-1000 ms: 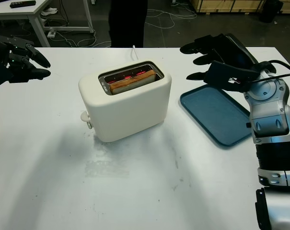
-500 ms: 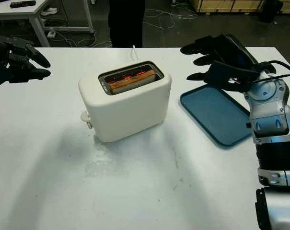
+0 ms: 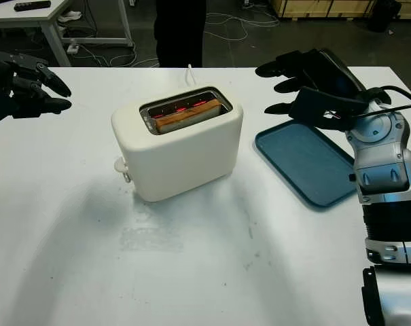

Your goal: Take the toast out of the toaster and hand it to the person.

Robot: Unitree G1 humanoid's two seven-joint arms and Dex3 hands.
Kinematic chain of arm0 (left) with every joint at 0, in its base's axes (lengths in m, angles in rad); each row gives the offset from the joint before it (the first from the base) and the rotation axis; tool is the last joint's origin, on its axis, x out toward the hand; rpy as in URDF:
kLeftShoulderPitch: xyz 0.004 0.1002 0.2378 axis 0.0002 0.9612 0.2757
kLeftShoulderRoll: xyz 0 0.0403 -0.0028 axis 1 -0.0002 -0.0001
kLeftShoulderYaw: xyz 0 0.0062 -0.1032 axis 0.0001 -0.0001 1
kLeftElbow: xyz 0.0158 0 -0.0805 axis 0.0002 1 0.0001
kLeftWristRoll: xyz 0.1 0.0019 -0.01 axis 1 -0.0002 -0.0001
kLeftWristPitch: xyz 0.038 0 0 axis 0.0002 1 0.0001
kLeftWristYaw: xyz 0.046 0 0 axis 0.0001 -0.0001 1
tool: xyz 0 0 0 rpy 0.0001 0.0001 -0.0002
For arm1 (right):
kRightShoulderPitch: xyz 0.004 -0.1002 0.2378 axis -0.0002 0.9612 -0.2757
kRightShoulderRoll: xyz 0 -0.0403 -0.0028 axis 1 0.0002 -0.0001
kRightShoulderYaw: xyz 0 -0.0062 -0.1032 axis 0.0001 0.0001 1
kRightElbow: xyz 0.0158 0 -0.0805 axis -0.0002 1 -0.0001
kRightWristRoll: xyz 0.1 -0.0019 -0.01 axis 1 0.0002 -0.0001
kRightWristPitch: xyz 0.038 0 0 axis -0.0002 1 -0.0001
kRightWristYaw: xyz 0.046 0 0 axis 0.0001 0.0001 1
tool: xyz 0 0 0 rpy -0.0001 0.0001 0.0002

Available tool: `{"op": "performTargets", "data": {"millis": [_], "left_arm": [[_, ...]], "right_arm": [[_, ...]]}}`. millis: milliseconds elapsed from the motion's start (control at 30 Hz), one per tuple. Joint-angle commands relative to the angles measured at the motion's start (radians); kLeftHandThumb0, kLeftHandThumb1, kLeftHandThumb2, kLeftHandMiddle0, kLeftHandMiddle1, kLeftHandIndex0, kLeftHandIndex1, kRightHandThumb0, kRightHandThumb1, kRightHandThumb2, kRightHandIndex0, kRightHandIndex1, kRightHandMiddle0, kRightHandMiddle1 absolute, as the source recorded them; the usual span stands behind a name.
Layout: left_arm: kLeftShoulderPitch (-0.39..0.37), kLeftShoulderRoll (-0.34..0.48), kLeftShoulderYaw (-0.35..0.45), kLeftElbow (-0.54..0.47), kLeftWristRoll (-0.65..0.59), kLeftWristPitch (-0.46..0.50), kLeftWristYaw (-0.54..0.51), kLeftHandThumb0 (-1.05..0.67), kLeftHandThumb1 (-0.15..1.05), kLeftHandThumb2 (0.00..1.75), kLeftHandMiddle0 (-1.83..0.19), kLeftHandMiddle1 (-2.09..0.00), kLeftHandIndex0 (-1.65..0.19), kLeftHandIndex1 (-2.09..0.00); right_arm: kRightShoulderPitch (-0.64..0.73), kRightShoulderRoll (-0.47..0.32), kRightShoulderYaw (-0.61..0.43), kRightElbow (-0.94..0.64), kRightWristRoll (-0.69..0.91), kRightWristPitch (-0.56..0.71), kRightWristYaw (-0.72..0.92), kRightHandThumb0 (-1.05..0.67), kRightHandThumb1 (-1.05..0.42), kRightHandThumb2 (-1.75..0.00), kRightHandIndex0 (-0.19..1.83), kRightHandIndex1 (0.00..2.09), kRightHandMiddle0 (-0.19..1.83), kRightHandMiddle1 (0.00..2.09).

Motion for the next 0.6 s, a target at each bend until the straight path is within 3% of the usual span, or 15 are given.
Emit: {"op": "performTargets", "data": {"millis": [0, 567], "left_arm": [[-0.002, 0.001, 0.002, -0.001, 0.004, -0.002, 0.005, -1.05, 0.73, 0.0, -1.26, -0.75, -1.13, -0.79], [0.005, 0.002, 0.004, -0.008, 0.003, 0.001, 0.003, -1.05, 0.73, 0.0, -1.24, -0.77, -1.11, -0.81]], "right_arm": [[0.006, -0.005, 0.004, 0.003, -0.005, -0.022, -0.01, -0.29, -0.73, 0.0, 0.92, 0.01, 0.79, 0.01], [0.009, -0.002, 0.001, -0.01, -0.002, 0.007, -0.003, -0.3, -0.74, 0.0, 0.91, 0.0, 0.78, 0.0]]}}
